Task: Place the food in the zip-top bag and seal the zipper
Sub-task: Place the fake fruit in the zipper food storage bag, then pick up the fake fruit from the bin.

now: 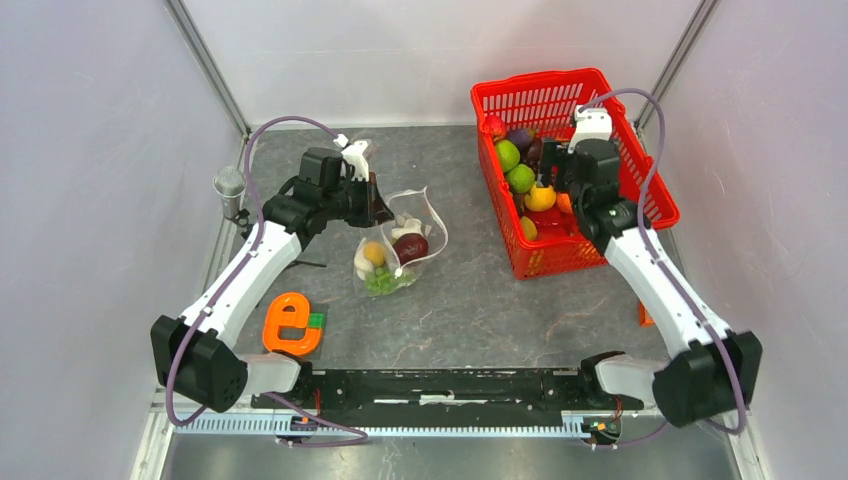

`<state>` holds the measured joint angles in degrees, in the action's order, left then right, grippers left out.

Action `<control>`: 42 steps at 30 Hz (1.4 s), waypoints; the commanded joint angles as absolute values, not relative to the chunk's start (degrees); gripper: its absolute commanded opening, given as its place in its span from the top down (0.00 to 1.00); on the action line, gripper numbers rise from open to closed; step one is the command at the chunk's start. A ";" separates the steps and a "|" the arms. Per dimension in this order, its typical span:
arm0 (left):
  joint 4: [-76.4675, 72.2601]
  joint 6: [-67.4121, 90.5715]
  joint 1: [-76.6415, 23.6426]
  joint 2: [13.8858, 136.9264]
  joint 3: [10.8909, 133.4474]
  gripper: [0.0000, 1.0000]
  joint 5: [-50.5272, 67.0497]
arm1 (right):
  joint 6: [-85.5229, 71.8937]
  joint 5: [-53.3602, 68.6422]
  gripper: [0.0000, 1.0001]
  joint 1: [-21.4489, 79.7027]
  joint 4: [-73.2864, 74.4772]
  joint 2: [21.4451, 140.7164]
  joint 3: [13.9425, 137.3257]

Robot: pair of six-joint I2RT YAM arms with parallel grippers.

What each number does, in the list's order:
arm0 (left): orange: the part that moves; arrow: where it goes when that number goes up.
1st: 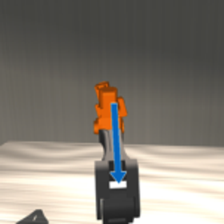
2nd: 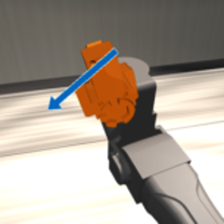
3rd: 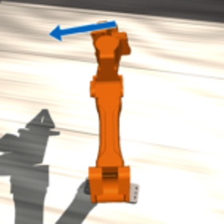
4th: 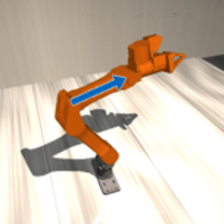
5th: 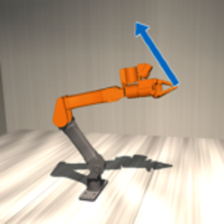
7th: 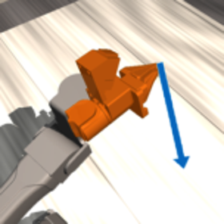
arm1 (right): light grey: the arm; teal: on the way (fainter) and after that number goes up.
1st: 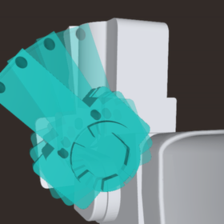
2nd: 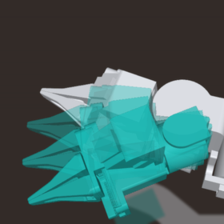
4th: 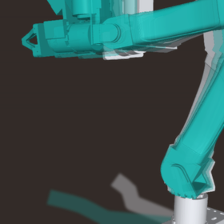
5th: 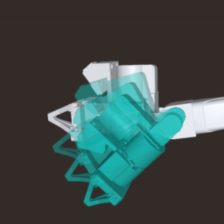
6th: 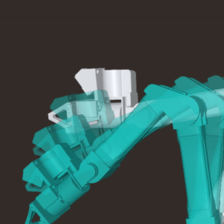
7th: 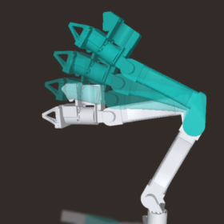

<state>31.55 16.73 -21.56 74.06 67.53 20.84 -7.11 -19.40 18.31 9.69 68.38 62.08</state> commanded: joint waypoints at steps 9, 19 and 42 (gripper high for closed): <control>28.39 18.98 -21.53 71.75 67.32 0.98 21.21 | -19.79 -14.67 0.06 6.82 27.77 87.72 69.67; 28.39 18.72 -21.51 71.05 66.98 0.98 20.94 | -17.44 -19.50 0.05 6.26 22.17 97.06 73.09; 28.29 17.66 -21.49 71.48 67.23 0.97 18.36 | 1.27 -11.96 0.25 1.63 13.35 110.73 75.32</control>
